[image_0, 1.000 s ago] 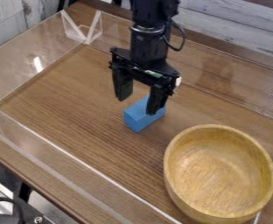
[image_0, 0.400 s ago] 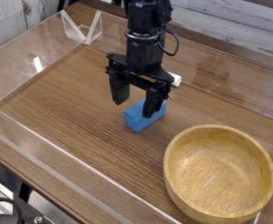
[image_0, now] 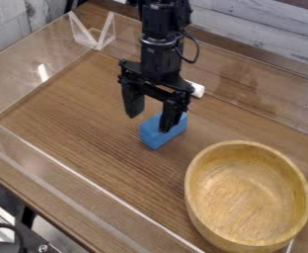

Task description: Put the blue block in the brown bowl

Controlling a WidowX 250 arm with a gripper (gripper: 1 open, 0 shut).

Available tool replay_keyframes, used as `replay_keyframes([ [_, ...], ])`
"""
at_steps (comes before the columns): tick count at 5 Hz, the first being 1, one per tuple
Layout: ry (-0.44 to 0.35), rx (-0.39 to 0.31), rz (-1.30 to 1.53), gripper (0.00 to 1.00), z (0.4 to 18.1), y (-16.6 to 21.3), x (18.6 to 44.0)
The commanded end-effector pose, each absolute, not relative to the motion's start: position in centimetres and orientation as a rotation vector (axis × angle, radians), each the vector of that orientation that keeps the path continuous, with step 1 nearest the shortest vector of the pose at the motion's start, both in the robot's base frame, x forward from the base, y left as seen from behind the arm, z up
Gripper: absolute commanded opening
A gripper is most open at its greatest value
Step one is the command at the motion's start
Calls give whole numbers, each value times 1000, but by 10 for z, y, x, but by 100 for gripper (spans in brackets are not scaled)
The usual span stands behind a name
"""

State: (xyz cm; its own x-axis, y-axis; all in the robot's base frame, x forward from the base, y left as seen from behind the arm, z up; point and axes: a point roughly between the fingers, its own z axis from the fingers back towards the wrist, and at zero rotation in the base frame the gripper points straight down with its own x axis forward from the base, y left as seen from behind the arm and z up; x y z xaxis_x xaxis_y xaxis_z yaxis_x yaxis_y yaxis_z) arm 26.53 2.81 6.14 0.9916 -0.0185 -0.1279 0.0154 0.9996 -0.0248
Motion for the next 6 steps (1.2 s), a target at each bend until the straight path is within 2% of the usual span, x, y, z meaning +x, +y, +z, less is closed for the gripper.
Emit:
replay_keyframes([
  [1,87,-12,-12,100,70,33,272],
  [6,75,4,-8,100,70,31,275],
])
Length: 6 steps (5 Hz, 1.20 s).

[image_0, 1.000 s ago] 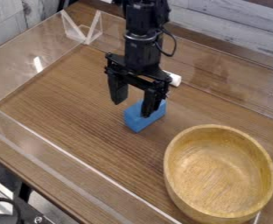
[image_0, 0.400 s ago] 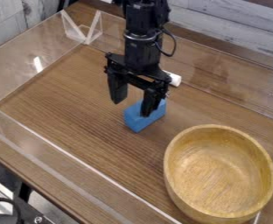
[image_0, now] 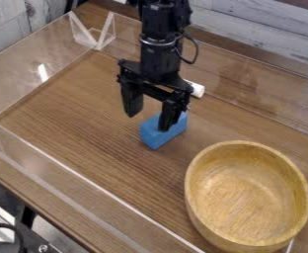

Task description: Put the blue block in the brown bowl

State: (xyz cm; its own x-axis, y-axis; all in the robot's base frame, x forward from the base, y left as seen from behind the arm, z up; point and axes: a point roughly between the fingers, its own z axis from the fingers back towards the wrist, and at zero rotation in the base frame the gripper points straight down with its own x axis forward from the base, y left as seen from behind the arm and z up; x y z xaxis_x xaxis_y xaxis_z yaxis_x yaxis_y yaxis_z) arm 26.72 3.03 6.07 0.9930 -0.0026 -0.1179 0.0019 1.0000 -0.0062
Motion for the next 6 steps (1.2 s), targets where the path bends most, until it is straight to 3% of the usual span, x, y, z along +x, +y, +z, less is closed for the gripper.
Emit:
replay_keyframes([
  [1,74,7,-7,100,70,31,276],
  [6,68,-8,-43,100,50,28,279],
])
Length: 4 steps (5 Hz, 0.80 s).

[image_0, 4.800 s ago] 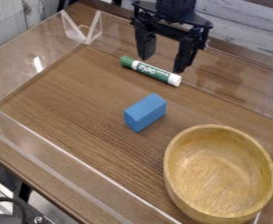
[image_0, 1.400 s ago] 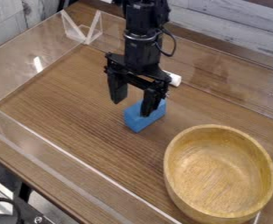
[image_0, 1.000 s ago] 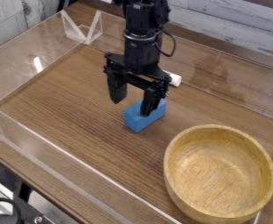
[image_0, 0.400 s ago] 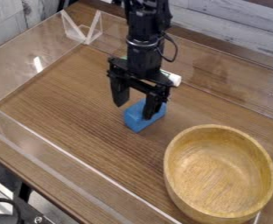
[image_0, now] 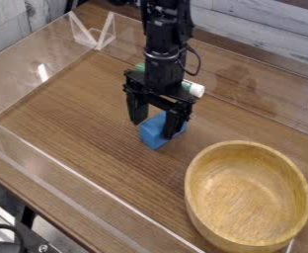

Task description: Put the blue block in the brown bowl

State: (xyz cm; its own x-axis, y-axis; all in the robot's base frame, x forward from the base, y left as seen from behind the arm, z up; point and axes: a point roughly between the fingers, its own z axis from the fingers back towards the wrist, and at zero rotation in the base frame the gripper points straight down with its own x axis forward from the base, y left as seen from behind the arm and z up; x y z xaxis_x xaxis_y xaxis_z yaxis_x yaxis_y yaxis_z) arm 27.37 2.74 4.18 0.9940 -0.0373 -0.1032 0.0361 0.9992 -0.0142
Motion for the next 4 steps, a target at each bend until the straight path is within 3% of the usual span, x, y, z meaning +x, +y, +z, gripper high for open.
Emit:
replay_keyframes([
  [1,68,-11,-55,100,46,28,279],
  [2,67,-14,-68,0,43,28,279],
  [4,81,5,-77,0,59,29,280],
])
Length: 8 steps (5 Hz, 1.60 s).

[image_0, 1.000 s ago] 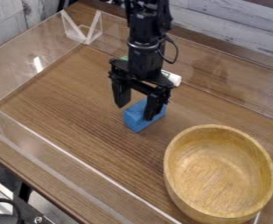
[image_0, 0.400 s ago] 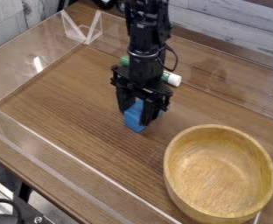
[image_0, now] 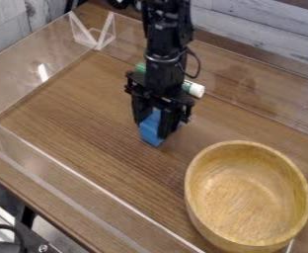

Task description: Put the blue block in the brown bowl

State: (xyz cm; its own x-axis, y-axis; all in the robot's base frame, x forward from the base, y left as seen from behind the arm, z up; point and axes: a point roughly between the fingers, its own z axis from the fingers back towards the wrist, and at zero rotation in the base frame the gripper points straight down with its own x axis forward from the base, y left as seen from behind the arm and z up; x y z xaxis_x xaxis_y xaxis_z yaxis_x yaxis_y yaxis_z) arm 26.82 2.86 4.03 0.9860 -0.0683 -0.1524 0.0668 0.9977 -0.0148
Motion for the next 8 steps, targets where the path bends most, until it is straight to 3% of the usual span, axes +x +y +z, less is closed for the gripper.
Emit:
replay_keyframes([
  [1,87,15,-77,0,69,28,281],
  [3,61,39,-72,0,103,25,288],
  [5,-15,65,-56,0,163,14,308],
  [6,-48,68,-52,0,179,7,327],
  [8,-110,61,-122,0,183,-15,351],
])
